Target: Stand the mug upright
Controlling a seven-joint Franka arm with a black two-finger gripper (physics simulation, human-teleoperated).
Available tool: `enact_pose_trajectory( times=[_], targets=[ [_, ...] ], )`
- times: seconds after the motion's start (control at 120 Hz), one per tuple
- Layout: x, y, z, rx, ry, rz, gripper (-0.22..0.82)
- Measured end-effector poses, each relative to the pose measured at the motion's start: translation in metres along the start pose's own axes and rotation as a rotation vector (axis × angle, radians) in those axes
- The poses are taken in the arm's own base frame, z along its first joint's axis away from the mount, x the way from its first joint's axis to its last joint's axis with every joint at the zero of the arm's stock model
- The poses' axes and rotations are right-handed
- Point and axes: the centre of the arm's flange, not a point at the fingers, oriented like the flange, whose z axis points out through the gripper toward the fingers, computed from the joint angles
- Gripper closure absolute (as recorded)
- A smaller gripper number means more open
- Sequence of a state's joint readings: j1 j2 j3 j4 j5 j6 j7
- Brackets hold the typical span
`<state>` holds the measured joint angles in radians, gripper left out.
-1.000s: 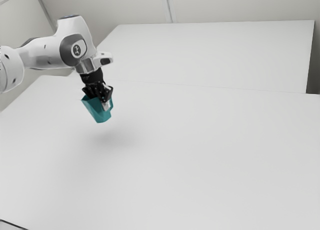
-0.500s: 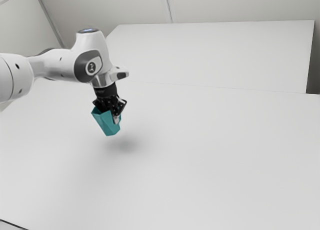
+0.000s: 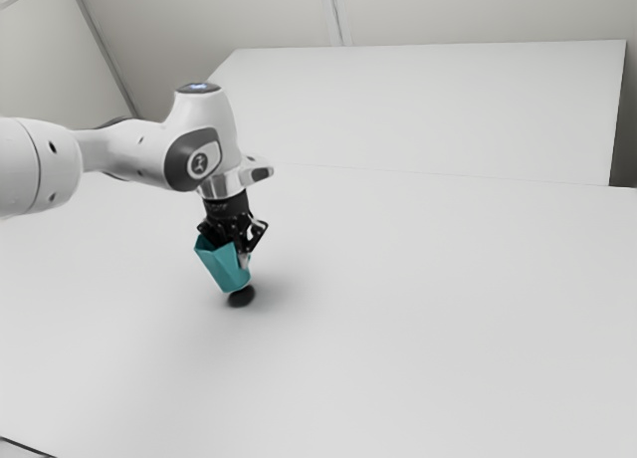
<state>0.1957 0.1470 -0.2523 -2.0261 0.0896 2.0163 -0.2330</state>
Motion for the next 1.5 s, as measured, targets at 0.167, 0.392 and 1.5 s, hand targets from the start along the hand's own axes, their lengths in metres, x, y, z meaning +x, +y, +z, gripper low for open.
enact_pose_trajectory(
  times=[0.167, 0.392, 1.5],
  targets=[
    [0.000, 0.003, 0.013, 0.012, -0.002, -0.034, 0.78],
    [0.001, 0.005, 0.025, 0.013, 0.001, -0.079, 0.78],
    [-0.028, -0.014, -0.223, -0.037, 0.142, -0.044, 0.01]
  ],
)
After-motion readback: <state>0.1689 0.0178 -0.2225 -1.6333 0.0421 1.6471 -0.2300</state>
